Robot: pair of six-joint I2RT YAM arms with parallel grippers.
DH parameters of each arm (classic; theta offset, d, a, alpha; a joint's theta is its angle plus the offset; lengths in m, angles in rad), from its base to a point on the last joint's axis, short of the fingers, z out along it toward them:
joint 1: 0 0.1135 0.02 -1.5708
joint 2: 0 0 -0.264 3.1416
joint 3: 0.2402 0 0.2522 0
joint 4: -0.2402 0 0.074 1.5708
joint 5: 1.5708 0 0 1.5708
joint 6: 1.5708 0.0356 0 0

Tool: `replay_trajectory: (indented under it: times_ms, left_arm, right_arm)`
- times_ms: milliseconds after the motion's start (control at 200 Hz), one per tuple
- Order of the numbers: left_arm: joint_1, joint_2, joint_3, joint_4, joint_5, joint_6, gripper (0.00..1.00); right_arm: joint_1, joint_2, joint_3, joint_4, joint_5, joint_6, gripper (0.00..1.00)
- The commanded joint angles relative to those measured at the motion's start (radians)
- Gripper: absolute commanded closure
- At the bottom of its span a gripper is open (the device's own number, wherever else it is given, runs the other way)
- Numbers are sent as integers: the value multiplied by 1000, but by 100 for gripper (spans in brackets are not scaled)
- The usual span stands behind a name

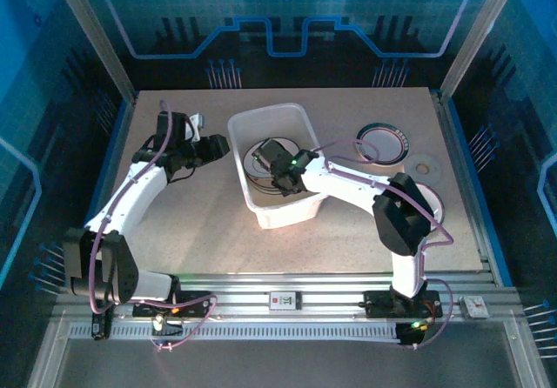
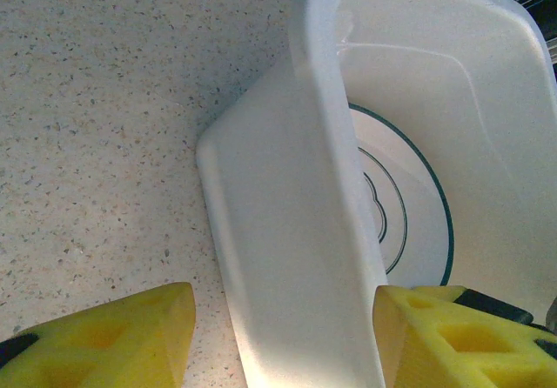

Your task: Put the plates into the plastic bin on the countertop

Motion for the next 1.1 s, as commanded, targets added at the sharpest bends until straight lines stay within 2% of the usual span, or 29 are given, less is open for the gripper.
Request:
replay_trajectory:
  times_ms: [0, 115, 275, 710, 830, 1011, 1091]
  left_arm:
    - [8, 7, -15, 9, 29, 1, 43]
    - [8, 9, -17, 9, 29, 1, 43]
    - [8, 11, -15, 7, 28, 0, 43]
    - [8, 13, -15, 0, 21, 1, 43]
    - [8, 15, -13, -1, 23, -3, 43]
    - [8, 17, -12, -2, 23, -7, 43]
    - [8, 17, -9, -5, 21, -7, 43]
  right_arm:
    - [1, 24, 27, -1, 6, 20, 89]
    - [1, 28, 18, 8, 3, 22, 85]
    - [1, 40, 21, -1, -10, 19, 72]
    - [-3, 54, 49, -53, -27, -7, 51]
    - [-3, 40, 33, -49, -18, -21, 42]
    - [1, 17, 26, -62, -1, -61, 22]
    - [9, -2, 48, -82, 45, -122, 17]
